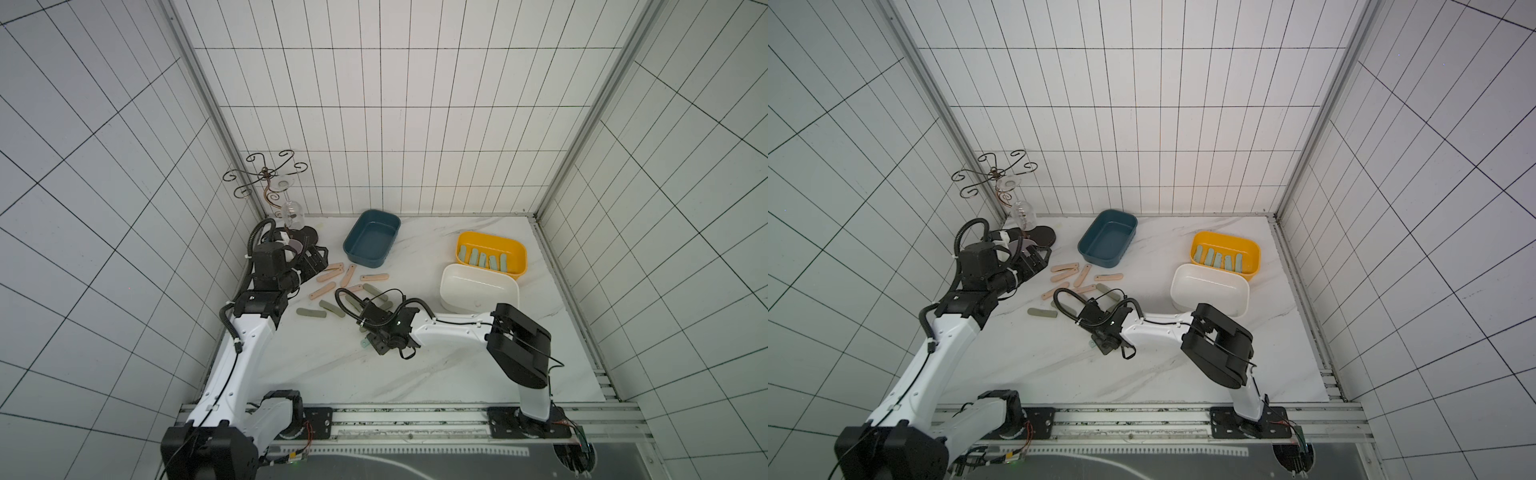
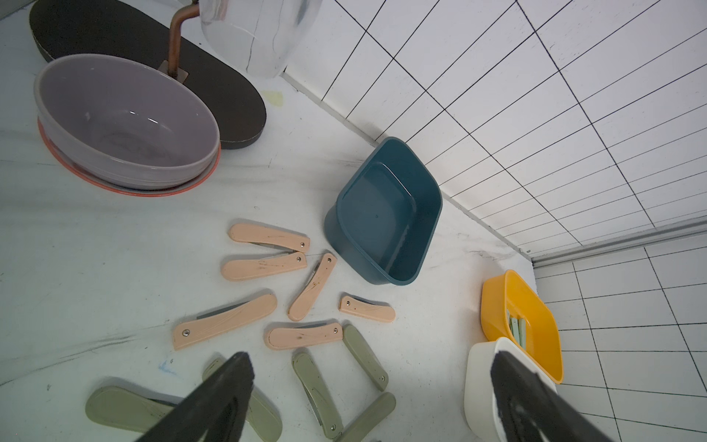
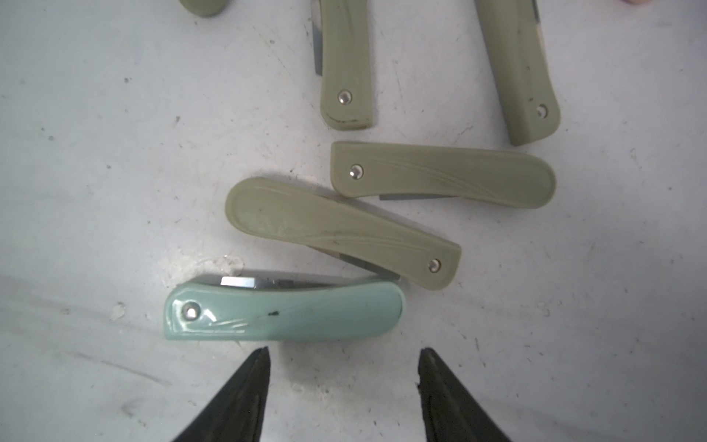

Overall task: Place the fruit knives into the storage box by color
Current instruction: Pick up the fruit knife from the center of the board.

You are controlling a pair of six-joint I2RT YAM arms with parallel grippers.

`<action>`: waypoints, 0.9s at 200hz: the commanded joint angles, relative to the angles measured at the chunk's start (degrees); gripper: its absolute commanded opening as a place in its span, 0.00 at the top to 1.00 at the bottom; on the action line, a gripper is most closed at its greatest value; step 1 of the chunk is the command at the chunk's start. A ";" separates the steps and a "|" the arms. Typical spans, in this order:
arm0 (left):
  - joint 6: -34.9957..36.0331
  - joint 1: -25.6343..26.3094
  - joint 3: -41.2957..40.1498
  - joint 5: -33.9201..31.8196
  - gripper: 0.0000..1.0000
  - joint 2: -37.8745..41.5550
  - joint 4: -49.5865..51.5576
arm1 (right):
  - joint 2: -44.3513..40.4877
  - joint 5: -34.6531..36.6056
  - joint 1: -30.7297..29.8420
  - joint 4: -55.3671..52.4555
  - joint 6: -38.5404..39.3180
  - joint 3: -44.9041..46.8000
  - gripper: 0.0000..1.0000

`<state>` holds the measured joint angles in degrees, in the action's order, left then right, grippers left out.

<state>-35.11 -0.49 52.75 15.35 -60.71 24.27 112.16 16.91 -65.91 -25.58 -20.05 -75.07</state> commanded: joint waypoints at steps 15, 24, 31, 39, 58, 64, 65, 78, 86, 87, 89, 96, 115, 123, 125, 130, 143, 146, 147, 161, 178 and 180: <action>-0.30 -0.16 -0.46 0.19 0.03 0.06 -1.16 | -0.15 0.68 -0.18 -1.22 -0.60 -6.05 0.37; -0.23 -0.13 -0.46 0.01 0.03 0.03 -1.16 | 0.86 0.65 -0.18 -1.45 -0.76 -7.40 0.37; -0.22 -0.16 -0.46 0.02 0.03 0.06 -1.16 | 1.59 0.64 -0.18 -1.51 -0.94 -8.14 0.37; -0.08 -0.12 -0.46 -0.06 0.03 -0.04 -1.17 | 2.28 0.57 -0.25 -1.40 -1.12 -8.94 0.37; 0.07 -0.13 -0.29 -0.25 0.03 -0.13 -0.99 | 3.28 0.33 -0.18 -0.95 -1.46 -10.35 0.37; 0.33 -0.18 -0.28 -0.33 0.03 -0.11 -0.83 | 3.49 0.12 -0.18 -0.67 -1.48 -10.73 0.37; 0.32 -0.19 -0.28 -0.37 0.03 -0.11 -0.82 | 3.54 0.09 -0.18 -0.64 -1.48 -10.76 0.37; 0.47 -0.14 -0.11 -0.50 0.03 -0.07 -0.56 | 4.22 -0.12 -0.18 -0.02 -1.39 -11.20 0.37; 0.55 -0.17 -0.02 -0.67 0.03 0.06 -0.46 | 4.80 -0.33 -0.18 0.09 -1.29 -11.66 0.37; 0.56 -0.15 -0.02 -0.67 0.03 0.06 -0.46 | 4.90 -0.31 -0.18 0.09 -1.30 -11.71 0.37; 0.57 -0.15 -0.02 -0.68 0.03 0.13 -0.45 | 5.08 -0.30 -0.16 0.12 -1.30 -11.80 0.37; 0.68 -0.15 0.07 -0.81 0.03 0.15 -0.50 | 5.70 -0.30 -0.19 0.14 -1.30 -12.14 0.37; 0.67 -0.14 0.11 -0.94 0.03 0.27 -0.37 | 7.16 0.02 -0.18 0.27 -1.06 -12.56 0.38; 0.66 -0.15 0.16 -0.94 0.03 0.32 -0.28 | 7.60 0.29 -0.18 0.27 -0.96 -12.47 0.38; 0.66 -0.15 0.16 -0.98 0.03 0.33 -0.28 | 7.69 0.36 -0.21 0.25 -0.95 -12.41 0.38; 0.66 -0.20 0.16 -0.94 0.03 0.34 -0.23 | 7.88 0.44 -0.18 0.27 -0.88 -12.40 0.38; 0.75 -0.17 0.18 -0.95 0.03 0.50 -0.10 | 7.92 0.62 -0.18 0.19 -0.69 -11.97 0.38; 0.73 -0.22 0.16 -1.03 0.03 0.58 -0.11 | 7.78 0.74 -0.23 0.04 -0.69 -11.72 0.38; 0.74 -0.21 0.16 -1.07 0.03 0.58 -0.06 | 7.75 0.75 -0.21 0.07 -0.69 -11.61 0.38; 0.62 -0.26 0.16 -0.96 0.03 0.70 -0.10 | 6.75 1.05 -0.21 0.27 -0.82 -10.19 0.38; 0.40 -0.20 0.36 -0.77 0.03 0.76 -0.12 | 5.05 1.61 -0.18 0.31 -1.04 -7.85 0.38; 0.40 -0.21 0.34 -0.77 0.03 0.77 -0.11 | 4.84 1.63 -0.18 0.37 -1.08 -7.45 0.38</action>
<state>-34.92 -0.49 52.73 15.05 -60.75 24.32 119.09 17.26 -65.93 -24.45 -20.86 -82.35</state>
